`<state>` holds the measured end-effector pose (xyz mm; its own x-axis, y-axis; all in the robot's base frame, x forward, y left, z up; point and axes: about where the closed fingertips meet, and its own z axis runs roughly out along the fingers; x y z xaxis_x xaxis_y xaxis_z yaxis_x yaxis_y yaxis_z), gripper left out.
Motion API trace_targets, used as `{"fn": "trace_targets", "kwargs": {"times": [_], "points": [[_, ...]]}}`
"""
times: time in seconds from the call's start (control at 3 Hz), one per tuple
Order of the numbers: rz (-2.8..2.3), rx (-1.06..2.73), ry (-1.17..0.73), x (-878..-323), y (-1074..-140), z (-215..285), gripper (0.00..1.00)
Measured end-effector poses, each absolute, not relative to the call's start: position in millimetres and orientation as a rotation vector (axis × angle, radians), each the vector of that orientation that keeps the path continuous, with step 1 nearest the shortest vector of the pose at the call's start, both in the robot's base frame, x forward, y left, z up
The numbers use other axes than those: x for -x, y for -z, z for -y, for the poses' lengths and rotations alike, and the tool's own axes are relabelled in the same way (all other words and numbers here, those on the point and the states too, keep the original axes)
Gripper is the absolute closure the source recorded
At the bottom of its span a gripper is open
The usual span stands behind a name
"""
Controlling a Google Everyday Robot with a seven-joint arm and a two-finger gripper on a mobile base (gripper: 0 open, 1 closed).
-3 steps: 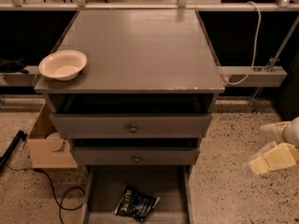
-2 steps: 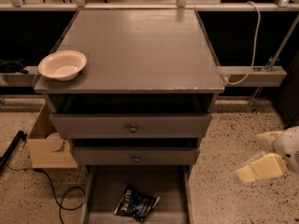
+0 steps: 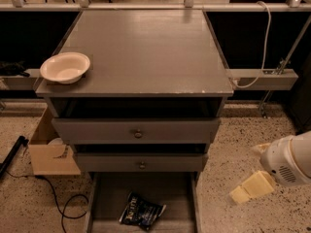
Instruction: Pick blue chip bag from bottom drawer and place on counter
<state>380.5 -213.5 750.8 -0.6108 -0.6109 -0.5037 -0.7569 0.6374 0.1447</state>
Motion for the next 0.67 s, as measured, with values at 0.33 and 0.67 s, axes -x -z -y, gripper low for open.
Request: {"fn": "trace_targets", "kwargs": {"times": [0.33, 0.67], "points": [[-2.449, 1.081, -0.486, -380.3, -749.9, 213.0, 0.00], [-2.448, 1.051, -0.493, -380.8, -748.4, 215.8, 0.00]]}}
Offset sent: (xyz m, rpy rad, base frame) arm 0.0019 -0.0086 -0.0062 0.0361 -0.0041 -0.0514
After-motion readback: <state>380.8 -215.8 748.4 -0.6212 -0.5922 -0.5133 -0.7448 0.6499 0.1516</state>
